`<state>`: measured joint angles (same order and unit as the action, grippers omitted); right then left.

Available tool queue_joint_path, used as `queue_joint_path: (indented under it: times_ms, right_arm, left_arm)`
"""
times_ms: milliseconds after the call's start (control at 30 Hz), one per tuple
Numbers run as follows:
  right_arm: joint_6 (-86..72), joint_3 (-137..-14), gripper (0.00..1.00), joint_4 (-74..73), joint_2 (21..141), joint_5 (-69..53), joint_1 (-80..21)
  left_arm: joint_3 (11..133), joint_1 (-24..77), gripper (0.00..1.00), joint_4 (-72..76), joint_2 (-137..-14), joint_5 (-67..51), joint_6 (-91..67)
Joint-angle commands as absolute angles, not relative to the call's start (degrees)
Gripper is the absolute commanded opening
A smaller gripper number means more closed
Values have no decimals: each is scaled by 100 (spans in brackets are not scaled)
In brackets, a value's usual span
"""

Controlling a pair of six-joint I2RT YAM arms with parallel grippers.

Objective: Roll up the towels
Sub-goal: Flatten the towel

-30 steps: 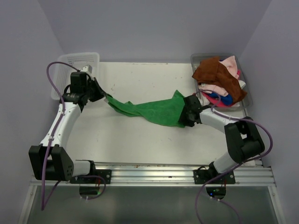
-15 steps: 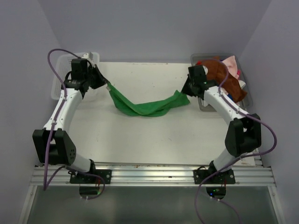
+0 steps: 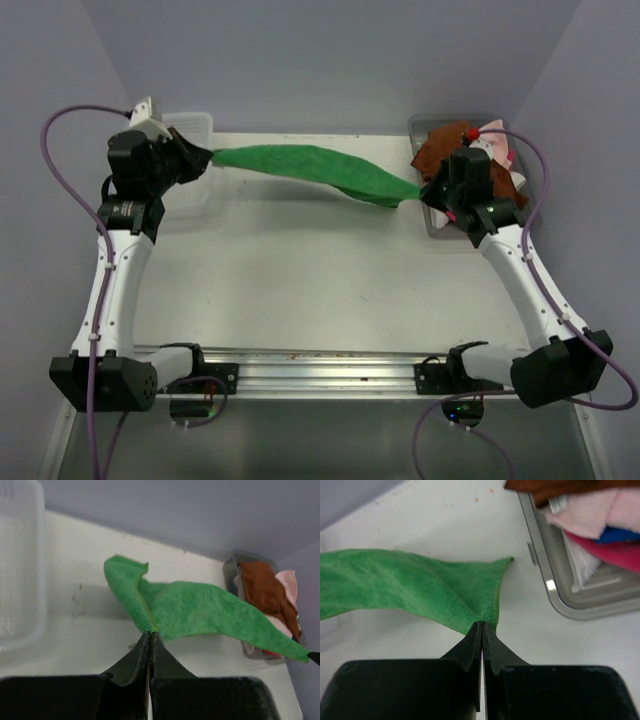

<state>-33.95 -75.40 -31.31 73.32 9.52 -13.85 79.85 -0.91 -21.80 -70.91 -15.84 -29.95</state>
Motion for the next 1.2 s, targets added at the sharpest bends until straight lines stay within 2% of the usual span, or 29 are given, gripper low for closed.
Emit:
queue_joint_path:
  times_ms: [0, 100, 133, 167, 233, 267, 367, 533, 633, 800, 933, 1167]
  right_arm:
    - [-3489, -6489, 0, -3393, 6910, 967, -1380]
    - [-3612, -5443, 0, -3427, 6382, 852, -1380]
    - [-3612, -5058, 5, -3576, 6233, 887, -1371]
    - [-3638, -4906, 21, -3655, 6144, 975, -1380]
    - [-3691, -4564, 37, -3752, 5986, 941, -1380]
    - [-3770, -4475, 50, -3788, 5820, 897, -1380]
    - [-3928, -4281, 59, -3823, 5661, 774, -1380]
    - [-4366, -3895, 59, -3780, 5686, 703, -1371]
    - [-4587, -3605, 47, -3596, 5704, 721, -1371]
    - [-4772, -3270, 56, -3340, 5660, 949, -1380]
    - [-4518, -3358, 63, -3069, 6220, 722, -1362]
    - [-4570, -3243, 63, -2295, 6951, 642, -1345]
  left_arm:
    - [6344, -167, 0, -2242, -6708, -1732, -3005]
    - [4999, -167, 0, -2074, -6145, -1872, -3172]
    - [4696, -167, 0, -2057, -5926, -1907, -3190]
    - [4163, -167, 0, -1996, -5828, -1933, -3251]
    - [3807, -167, 0, -2004, -5644, -1846, -3270]
    - [3684, -167, 0, -2004, -5608, -1828, -3270]
    - [3568, -167, 0, -2162, -5572, -1591, -3182]
    - [3551, -158, 0, -2390, -5572, -1257, -3050]
    - [3489, -167, 0, -2408, -5546, -1274, -3111]
    - [3498, -167, 0, -2443, -5572, -1195, -3199]
    - [3516, -158, 0, -2408, -5616, -1222, -3208]
    - [3560, -167, 0, -2382, -5722, -1266, -3199]
